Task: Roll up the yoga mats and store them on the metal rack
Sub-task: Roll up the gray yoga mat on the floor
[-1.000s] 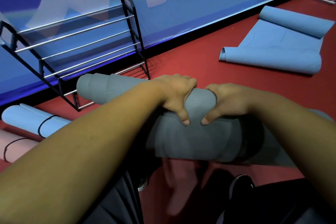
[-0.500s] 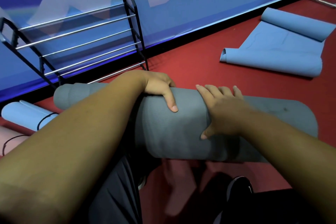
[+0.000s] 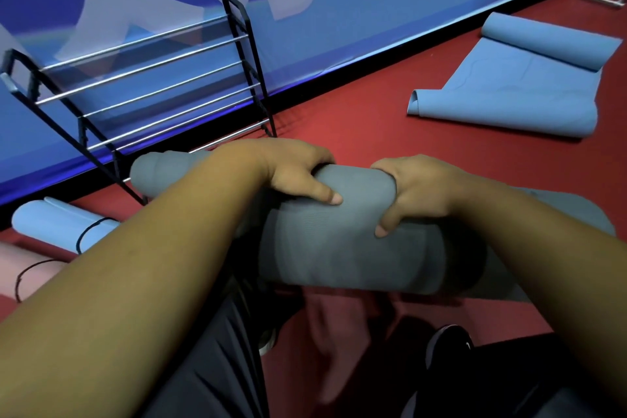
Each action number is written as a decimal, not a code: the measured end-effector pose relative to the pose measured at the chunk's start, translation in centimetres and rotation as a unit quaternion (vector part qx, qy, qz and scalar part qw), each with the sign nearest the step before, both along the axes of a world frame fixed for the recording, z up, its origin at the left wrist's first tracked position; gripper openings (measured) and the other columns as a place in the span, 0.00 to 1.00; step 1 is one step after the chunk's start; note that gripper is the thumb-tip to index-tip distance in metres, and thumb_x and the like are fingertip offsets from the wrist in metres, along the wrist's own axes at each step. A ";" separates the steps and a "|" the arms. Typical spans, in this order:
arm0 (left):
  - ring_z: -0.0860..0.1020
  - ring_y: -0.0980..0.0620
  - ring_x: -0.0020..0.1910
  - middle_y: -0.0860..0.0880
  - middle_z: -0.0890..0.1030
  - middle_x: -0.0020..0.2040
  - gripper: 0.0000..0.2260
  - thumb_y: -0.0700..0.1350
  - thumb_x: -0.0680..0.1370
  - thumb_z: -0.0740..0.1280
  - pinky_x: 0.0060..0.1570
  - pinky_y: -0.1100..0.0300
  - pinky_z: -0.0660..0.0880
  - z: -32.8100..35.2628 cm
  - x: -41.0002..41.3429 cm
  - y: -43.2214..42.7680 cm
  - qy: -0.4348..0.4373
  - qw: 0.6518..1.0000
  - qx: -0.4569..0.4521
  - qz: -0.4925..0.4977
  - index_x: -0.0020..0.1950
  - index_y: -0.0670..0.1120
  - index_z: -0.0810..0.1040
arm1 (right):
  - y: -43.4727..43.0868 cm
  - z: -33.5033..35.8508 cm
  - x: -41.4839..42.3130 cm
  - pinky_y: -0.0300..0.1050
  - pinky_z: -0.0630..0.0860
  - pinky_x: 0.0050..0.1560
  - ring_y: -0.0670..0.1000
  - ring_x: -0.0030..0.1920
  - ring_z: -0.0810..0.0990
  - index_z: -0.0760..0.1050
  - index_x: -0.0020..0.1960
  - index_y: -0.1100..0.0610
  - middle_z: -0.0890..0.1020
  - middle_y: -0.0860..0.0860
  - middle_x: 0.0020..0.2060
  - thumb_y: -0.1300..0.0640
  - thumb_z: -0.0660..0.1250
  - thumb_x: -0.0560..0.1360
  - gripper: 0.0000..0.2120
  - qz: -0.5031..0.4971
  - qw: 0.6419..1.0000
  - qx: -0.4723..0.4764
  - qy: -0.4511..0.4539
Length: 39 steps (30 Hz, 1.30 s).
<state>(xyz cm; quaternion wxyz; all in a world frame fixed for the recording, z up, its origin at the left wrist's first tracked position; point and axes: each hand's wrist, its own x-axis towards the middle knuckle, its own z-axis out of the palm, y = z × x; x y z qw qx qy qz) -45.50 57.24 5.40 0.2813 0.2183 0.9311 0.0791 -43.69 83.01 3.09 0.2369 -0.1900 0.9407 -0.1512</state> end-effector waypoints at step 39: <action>0.89 0.49 0.50 0.52 0.89 0.51 0.25 0.59 0.66 0.84 0.59 0.44 0.84 -0.6 -2.6 1.8 -0.170 0.977 0.057 0.117 0.60 0.52 0.85 | -0.4 -0.4 1.4 0.60 0.74 0.61 0.56 0.63 0.73 0.61 0.73 0.36 0.73 0.43 0.62 0.24 0.81 0.49 0.58 0.005 0.992 0.111 0.066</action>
